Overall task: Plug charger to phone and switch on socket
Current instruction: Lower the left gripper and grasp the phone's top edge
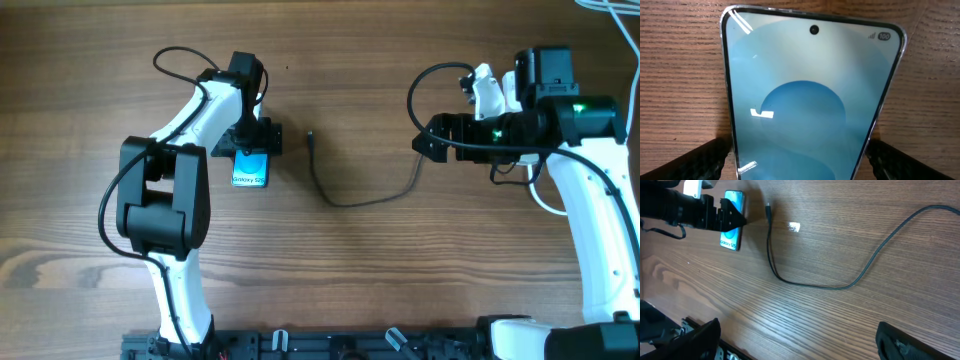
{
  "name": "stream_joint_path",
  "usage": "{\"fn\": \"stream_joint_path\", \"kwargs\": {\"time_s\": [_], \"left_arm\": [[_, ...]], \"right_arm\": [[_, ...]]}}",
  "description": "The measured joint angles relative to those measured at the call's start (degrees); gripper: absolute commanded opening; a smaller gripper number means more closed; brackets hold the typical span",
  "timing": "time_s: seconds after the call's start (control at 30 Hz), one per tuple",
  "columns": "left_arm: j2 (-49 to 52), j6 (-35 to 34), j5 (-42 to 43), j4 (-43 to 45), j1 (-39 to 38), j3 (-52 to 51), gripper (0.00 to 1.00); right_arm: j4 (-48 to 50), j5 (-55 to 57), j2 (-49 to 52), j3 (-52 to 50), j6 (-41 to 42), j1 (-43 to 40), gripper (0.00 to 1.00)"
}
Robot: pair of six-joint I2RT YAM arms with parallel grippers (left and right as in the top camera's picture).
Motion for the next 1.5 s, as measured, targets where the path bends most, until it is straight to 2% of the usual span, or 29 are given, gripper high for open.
{"fn": "stream_joint_path", "kwargs": {"time_s": [0.17, 0.23, 0.47, 0.53, 0.83, 1.0, 1.23, 1.5], "left_arm": [[0.0, -0.6, -0.1, 0.2, 0.0, 0.0, 0.91], [0.0, -0.6, -0.2, 0.2, -0.1, 0.0, 0.83], [0.0, -0.8, -0.2, 0.3, -0.2, 0.0, 0.79], [0.0, -0.8, -0.2, 0.3, -0.2, 0.0, 0.73], [-0.1, -1.2, -0.3, 0.1, -0.3, 0.1, 0.69], [-0.1, -1.7, 0.3, -3.0, -0.5, 1.0, 0.69], [-1.3, -3.0, 0.3, -3.8, -0.5, 2.4, 0.62], [-1.7, -4.3, 0.3, -4.3, -0.5, 2.5, 0.61]], "right_arm": [[0.0, 0.3, 0.0, 0.0, 0.0, 0.0, 1.0], [0.0, 0.3, 0.0, 0.0, 0.2, 0.0, 1.0], [0.0, 0.5, 0.0, 0.0, 0.4, 0.0, 1.0], [0.0, 0.5, 0.0, 0.0, 0.4, 0.0, 1.0], [0.0, 0.5, 0.0, 0.0, 0.4, 0.0, 1.0], [0.3, 0.5, 0.0, 0.0, 0.4, 0.0, 1.0], [0.3, 0.5, 0.0, 0.0, 0.4, 0.0, 1.0], [0.2, 0.5, 0.0, 0.0, 0.4, 0.0, 1.0]]}}
